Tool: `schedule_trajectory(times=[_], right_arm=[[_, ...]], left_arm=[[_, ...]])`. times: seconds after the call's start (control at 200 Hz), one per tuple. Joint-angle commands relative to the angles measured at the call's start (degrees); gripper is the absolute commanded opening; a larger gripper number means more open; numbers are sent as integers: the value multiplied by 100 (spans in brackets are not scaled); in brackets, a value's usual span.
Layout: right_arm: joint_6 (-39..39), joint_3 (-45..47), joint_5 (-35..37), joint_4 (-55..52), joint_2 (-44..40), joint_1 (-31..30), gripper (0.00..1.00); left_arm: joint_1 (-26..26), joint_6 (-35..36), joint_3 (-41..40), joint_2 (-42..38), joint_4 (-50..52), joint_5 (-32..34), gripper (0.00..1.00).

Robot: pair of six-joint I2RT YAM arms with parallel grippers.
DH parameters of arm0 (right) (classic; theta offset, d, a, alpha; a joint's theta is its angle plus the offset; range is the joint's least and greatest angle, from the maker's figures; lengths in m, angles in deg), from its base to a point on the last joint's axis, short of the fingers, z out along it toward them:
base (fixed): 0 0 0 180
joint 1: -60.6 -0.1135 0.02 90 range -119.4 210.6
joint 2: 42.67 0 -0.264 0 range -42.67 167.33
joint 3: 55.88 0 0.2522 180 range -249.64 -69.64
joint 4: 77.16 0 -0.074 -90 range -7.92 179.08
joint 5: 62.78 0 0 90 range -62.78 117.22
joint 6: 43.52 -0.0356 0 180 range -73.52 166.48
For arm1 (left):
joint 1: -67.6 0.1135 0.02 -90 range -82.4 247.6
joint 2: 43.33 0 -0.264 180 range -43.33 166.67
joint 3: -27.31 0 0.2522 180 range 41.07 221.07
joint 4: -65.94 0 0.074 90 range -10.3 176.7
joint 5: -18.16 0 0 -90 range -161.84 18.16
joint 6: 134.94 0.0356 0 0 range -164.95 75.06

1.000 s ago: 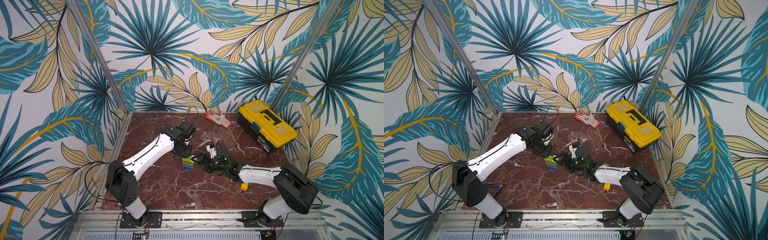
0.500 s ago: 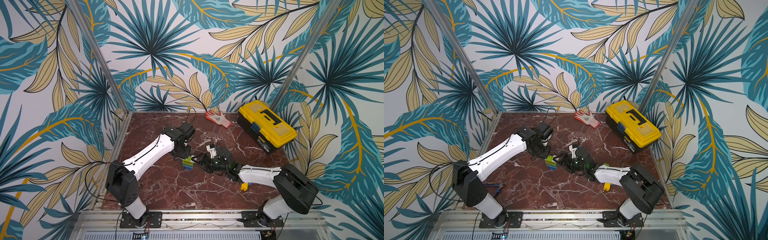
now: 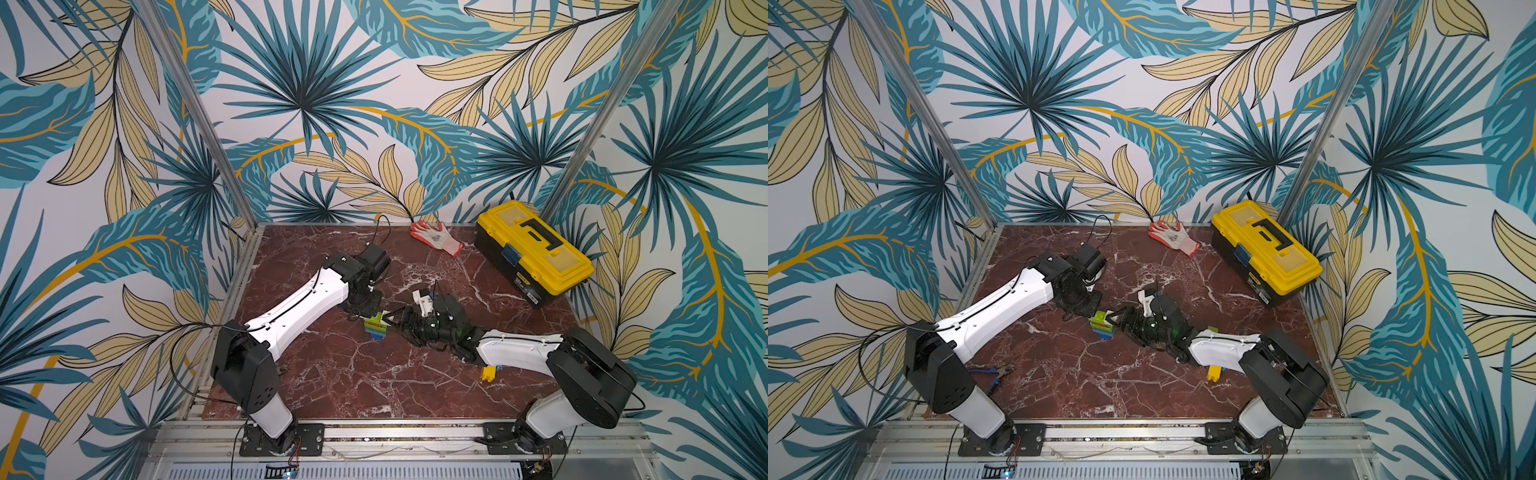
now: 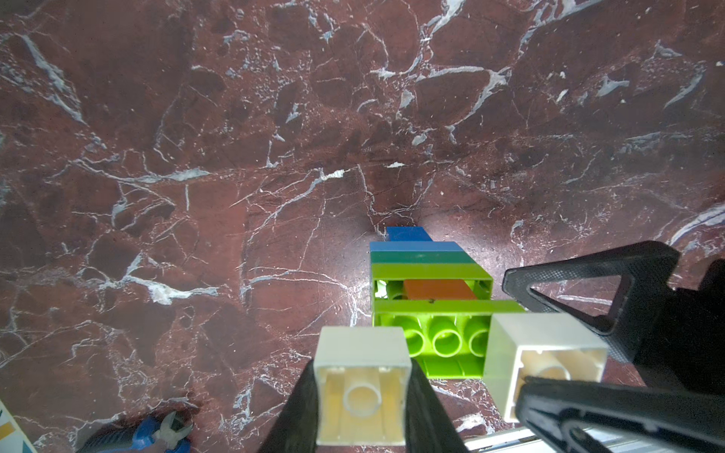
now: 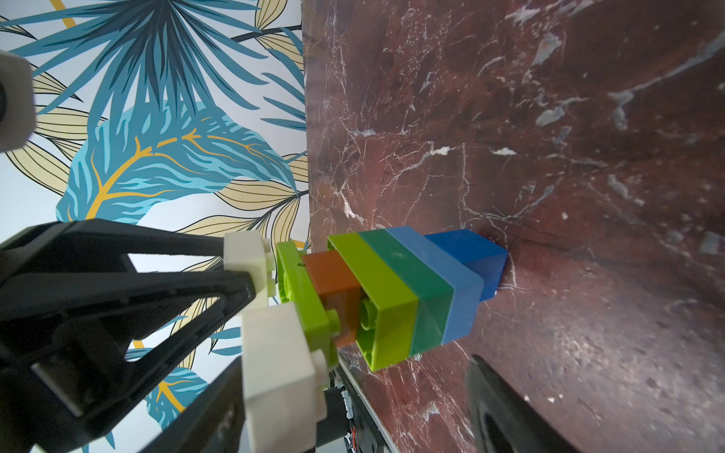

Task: Assemble a carrot with lego
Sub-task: Assemble the lego brick with the lego brick.

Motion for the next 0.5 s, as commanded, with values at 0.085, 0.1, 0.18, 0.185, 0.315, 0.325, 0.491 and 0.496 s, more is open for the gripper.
schedule_trajectory(times=[0.085,0.1,0.18,0.185,0.315,0.325,0.491,0.496], right_arm=[[55,107,68,-404,7,-7,84],[48,107,65,-407,6,-4,84],[50,116,66,-411,-9,4,84],[53,116,65,-411,-10,7,84],[46,141,64,-407,-11,10,84],[44,142,64,-403,-11,10,84],[50,151,45,-393,-11,16,84],[48,147,41,-393,-11,13,84]], left_arm=[[20,-86,-47,187,42,-215,20],[24,-86,-52,196,41,-232,20],[19,-122,-61,235,34,-229,20],[19,-121,-61,238,34,-232,20],[24,-128,-61,301,36,-235,20],[23,-129,-61,308,36,-234,20],[20,-130,-43,405,38,-290,20],[19,-125,-43,406,40,-280,20]])
